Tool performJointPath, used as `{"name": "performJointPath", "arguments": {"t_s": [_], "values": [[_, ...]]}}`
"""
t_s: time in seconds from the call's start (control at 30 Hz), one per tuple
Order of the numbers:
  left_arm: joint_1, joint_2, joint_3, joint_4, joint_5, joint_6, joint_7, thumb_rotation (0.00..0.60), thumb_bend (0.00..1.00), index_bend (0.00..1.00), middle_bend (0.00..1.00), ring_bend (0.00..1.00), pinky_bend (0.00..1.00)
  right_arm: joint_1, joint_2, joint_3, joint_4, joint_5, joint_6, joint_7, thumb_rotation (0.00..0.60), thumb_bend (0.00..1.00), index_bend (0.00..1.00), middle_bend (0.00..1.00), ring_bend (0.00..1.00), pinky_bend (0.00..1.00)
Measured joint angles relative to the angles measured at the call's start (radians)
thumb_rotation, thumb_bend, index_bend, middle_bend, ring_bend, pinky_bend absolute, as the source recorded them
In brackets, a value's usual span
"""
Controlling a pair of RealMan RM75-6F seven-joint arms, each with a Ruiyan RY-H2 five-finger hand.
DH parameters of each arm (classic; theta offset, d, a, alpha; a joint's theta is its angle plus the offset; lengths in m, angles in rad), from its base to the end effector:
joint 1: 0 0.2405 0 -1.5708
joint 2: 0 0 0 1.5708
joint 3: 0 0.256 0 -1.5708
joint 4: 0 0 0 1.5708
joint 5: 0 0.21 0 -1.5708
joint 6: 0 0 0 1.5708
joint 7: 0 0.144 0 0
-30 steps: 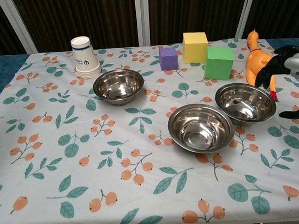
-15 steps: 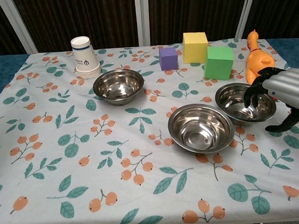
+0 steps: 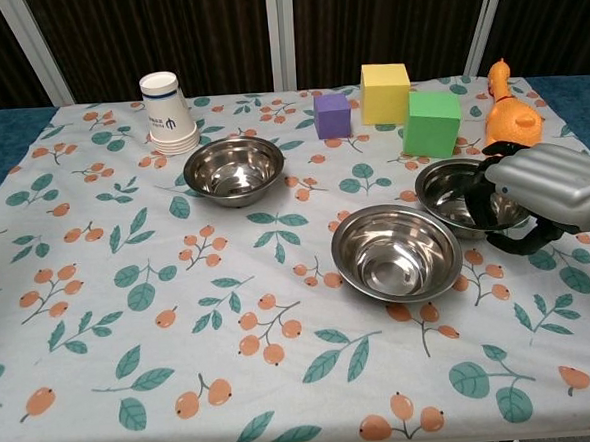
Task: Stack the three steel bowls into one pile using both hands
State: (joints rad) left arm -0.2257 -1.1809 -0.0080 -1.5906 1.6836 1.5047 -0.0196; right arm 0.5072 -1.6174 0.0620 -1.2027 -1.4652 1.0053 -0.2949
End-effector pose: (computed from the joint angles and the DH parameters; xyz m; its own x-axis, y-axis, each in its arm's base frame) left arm -0.2607 0.2081 0.1284 0.3543 -0.0200 0.9349 0.8844 -0.3175 -0.3420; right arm -0.2473 -0.2941 -0.0318 0.6586 -0.2037 0.7244 -0.7262 -0.4243 0.5409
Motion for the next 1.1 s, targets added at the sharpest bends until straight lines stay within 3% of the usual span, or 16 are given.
{"name": "performJointPath", "arguments": {"t_s": [0.23, 0.6, 0.77, 0.9, 1.1], "values": [[0.000, -0.004, 0.001, 0.010, -0.002, -0.003, -0.015, 0.600, 0.15, 0.24, 0.26, 0.19, 0.31, -0.007, 0.000, -0.005, 0.008, 0.009, 0.018, 0.008, 0.600, 0.39, 0.71, 0.62, 0.26, 0.02], [0.000, -0.005, -0.001, 0.010, 0.001, 0.002, -0.016, 0.600, 0.15, 0.24, 0.26, 0.19, 0.31, -0.015, 0.024, -0.003, -0.016, -0.021, 0.100, 0.012, 0.600, 0.40, 0.73, 0.63, 0.28, 0.02], [0.002, 0.002, -0.005, 0.000, -0.002, 0.008, -0.015, 0.600, 0.15, 0.24, 0.26, 0.19, 0.31, -0.015, 0.066, -0.004, -0.119, -0.077, 0.169, -0.032, 0.600, 0.40, 0.73, 0.63, 0.28, 0.02], [0.005, 0.016, -0.002, -0.013, 0.005, 0.014, -0.023, 0.600, 0.13, 0.24, 0.26, 0.19, 0.31, -0.012, 0.108, -0.014, -0.261, -0.120, 0.185, -0.086, 0.600, 0.39, 0.73, 0.63, 0.28, 0.02], [0.010, 0.028, 0.001, -0.016, 0.016, 0.029, -0.049, 0.600, 0.11, 0.24, 0.26, 0.19, 0.30, 0.005, 0.164, -0.036, -0.483, -0.103, 0.109, -0.199, 0.600, 0.38, 0.73, 0.63, 0.28, 0.01]]}}
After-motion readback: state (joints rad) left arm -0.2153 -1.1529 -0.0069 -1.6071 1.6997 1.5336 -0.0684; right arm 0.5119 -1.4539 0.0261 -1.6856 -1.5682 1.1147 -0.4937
